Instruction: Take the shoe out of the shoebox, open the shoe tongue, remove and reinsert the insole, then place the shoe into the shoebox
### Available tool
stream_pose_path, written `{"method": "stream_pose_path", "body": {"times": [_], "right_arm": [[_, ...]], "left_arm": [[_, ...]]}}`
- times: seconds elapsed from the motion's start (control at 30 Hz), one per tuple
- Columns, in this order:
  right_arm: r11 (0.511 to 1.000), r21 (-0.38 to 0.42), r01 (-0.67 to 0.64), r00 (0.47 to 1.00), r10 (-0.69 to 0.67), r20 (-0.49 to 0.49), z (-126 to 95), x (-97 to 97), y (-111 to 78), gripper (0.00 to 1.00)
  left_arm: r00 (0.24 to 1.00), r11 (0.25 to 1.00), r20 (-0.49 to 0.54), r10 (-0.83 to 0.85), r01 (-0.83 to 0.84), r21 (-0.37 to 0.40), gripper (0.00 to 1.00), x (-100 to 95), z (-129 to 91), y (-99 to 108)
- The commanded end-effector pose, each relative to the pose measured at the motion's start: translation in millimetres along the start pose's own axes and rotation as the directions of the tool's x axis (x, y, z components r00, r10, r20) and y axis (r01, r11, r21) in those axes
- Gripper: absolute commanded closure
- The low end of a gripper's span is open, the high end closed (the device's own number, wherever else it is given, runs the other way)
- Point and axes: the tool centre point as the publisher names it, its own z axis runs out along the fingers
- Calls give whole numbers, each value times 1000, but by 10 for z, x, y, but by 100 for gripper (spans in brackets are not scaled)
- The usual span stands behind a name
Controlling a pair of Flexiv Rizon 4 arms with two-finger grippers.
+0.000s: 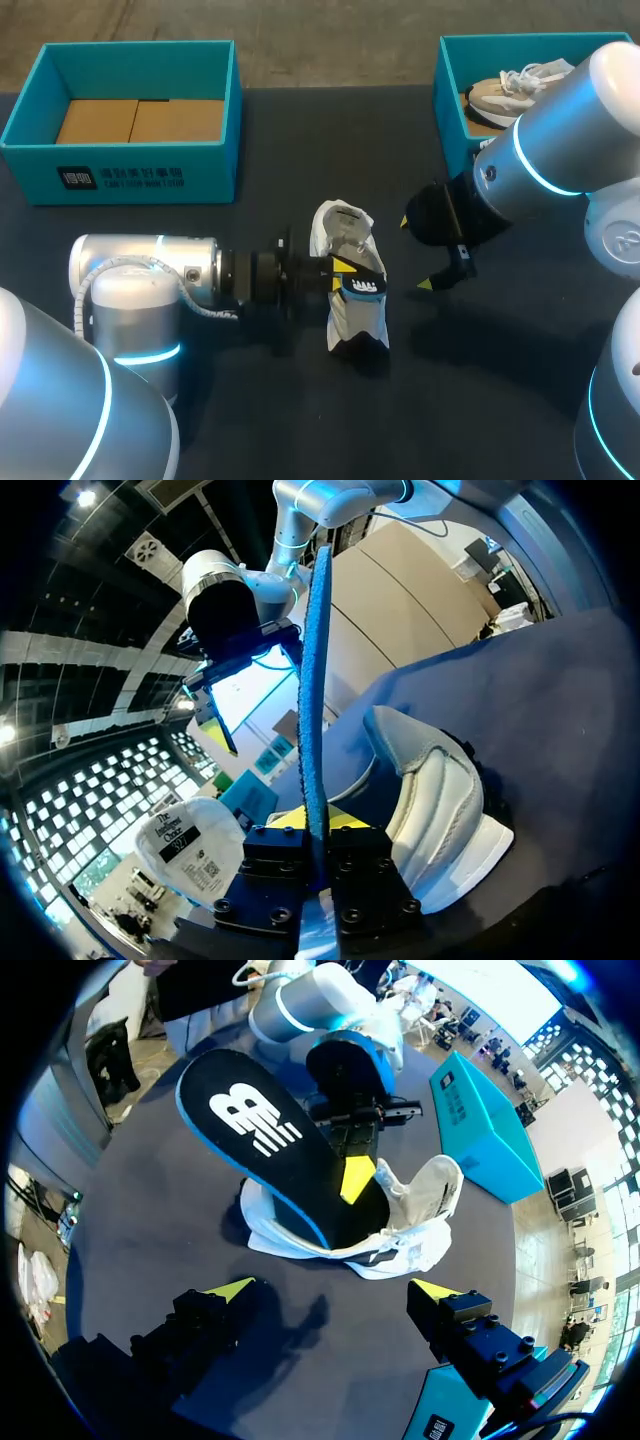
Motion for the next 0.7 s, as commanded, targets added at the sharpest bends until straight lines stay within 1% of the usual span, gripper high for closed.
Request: {"method": "stream_pose_path", "body": {"times": [0.03, 0.1, 0.27, 0.37, 0.4, 0.43, 0.47, 0.5, 0.7], "right_arm": [[1000, 0, 1, 1000, -1, 1, -6, 13, -4, 0], [1000, 0, 1, 1000, -1, 1, -6, 13, -4, 0], [1000, 0, 1, 1000, -1, 1, -6, 13, -4, 0], [1000, 0, 1, 1000, -1, 1, -6, 13, -4, 0], [1000, 0, 1, 1000, -1, 1, -6, 13, -4, 0], [1000, 0, 1, 1000, -1, 1, -6, 13, -4, 0], [1000, 0, 1, 1000, -1, 1, -6, 13, -4, 0], [1000, 0, 1, 1000, -1, 1, -6, 13, -4, 0], [1000, 0, 1, 1000, -1, 1, -6, 13, -4, 0]], "left_arm": [[1000, 1000, 15, 1, -1, 0, 51, -44, -27, -60], [1000, 1000, 17, 10, -10, 3, 51, -53, -46, -117], [1000, 999, 21, 23, -24, 28, 60, -60, -50, -262], [999, 999, 20, 28, -29, 41, 64, -50, -27, -323], [999, 999, 18, 28, -29, 45, 67, -42, -18, -335], [999, 998, 13, 30, -30, 49, 76, -33, -9, -340], [999, 998, 12, 30, -31, 50, 94, -24, -2, -345], [999, 998, 12, 30, -31, 51, 100, -16, 6, -355], [999, 998, -9, 38, -37, 50, 100, 45, 25, -306]]}}
